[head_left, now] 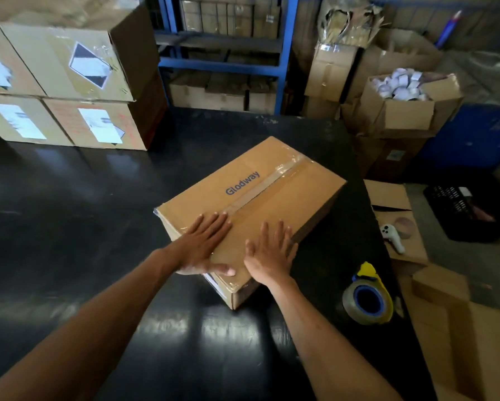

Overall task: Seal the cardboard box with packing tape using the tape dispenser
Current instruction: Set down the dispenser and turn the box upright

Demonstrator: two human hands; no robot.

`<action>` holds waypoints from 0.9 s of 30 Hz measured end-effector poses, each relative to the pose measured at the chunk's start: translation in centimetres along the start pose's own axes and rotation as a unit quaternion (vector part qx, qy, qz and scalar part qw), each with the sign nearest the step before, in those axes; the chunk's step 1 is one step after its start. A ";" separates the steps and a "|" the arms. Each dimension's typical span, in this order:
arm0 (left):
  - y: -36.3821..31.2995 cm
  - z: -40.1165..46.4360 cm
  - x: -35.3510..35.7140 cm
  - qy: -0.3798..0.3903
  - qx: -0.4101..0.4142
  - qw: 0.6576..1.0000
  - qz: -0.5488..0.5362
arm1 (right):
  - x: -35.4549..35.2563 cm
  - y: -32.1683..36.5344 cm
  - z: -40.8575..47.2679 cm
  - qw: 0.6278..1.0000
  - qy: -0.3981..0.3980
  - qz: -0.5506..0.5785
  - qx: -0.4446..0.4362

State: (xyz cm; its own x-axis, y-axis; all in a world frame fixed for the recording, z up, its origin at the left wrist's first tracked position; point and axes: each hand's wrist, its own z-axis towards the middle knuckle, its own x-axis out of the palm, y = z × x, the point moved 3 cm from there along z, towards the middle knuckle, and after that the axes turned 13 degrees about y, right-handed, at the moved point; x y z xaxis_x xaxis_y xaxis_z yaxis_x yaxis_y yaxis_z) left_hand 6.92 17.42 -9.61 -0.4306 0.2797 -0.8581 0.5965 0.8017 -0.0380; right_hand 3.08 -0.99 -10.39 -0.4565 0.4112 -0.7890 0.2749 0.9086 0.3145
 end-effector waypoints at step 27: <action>0.7 1.2 2.7 -0.034 -0.073 0.996 -0.038 | -7.8 -7.7 1.9 0.995 0.023 -0.056 0.074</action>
State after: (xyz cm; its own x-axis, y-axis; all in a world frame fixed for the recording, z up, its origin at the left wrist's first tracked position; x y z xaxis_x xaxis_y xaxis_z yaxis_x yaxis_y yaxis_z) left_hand 6.98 18.06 -12.56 -0.4219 0.1829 -0.8880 0.4565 0.8891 -0.0338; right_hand 6.15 -11.35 -7.65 -0.5289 0.3147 -0.7882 0.3409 0.9293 0.1424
